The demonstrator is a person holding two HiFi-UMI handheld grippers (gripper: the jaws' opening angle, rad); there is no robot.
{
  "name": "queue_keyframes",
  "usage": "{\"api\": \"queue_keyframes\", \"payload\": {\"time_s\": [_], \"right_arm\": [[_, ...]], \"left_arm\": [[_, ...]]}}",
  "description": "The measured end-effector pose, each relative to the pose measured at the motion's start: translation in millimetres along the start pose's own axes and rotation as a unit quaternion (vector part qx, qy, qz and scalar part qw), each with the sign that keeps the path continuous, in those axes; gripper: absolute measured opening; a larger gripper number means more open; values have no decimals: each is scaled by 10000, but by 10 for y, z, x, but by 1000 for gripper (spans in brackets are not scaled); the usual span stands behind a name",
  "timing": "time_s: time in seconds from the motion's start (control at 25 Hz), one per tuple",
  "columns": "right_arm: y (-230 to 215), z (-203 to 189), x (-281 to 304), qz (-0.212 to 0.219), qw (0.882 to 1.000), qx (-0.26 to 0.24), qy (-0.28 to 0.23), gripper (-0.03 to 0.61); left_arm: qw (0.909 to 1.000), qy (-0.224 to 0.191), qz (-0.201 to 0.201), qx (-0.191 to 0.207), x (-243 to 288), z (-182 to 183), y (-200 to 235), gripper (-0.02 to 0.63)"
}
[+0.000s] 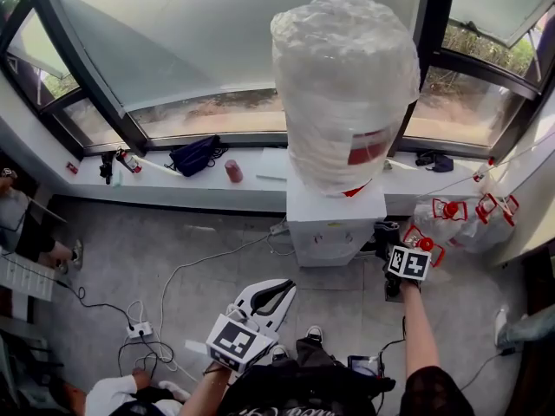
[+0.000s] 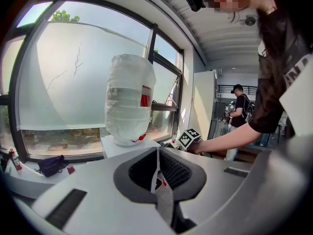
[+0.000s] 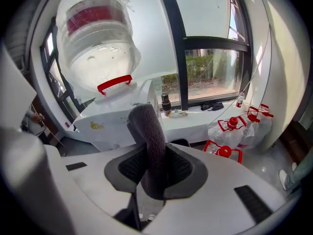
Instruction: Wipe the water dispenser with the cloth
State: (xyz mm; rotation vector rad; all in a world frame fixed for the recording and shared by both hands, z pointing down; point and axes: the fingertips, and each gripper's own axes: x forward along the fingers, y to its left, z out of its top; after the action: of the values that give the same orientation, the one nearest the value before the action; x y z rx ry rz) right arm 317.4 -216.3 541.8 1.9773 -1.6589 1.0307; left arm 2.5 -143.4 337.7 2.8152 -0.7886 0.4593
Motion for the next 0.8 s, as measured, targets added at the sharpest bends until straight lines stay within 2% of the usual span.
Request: {"api": "queue_keyframes", "payload": {"time_s": [0.16, 0.32, 0.52, 0.8], "right_arm": [[-177, -52, -38, -40, 10000, -1, 33, 101], [-111, -239, -37, 121, 9997, -146, 150, 101], [275, -589, 60, 522, 9966, -497, 400, 101], [1026, -1137, 412, 1136, 9849, -1117, 680, 103]], "left_arm": [[9999, 16, -89, 46, 132, 34, -93, 21], [9998, 83, -112, 112, 187, -15, -110, 21], [9999, 102, -23, 117, 189, -50, -88, 21], [9997, 85, 68, 206, 198, -196, 80, 21]]}}
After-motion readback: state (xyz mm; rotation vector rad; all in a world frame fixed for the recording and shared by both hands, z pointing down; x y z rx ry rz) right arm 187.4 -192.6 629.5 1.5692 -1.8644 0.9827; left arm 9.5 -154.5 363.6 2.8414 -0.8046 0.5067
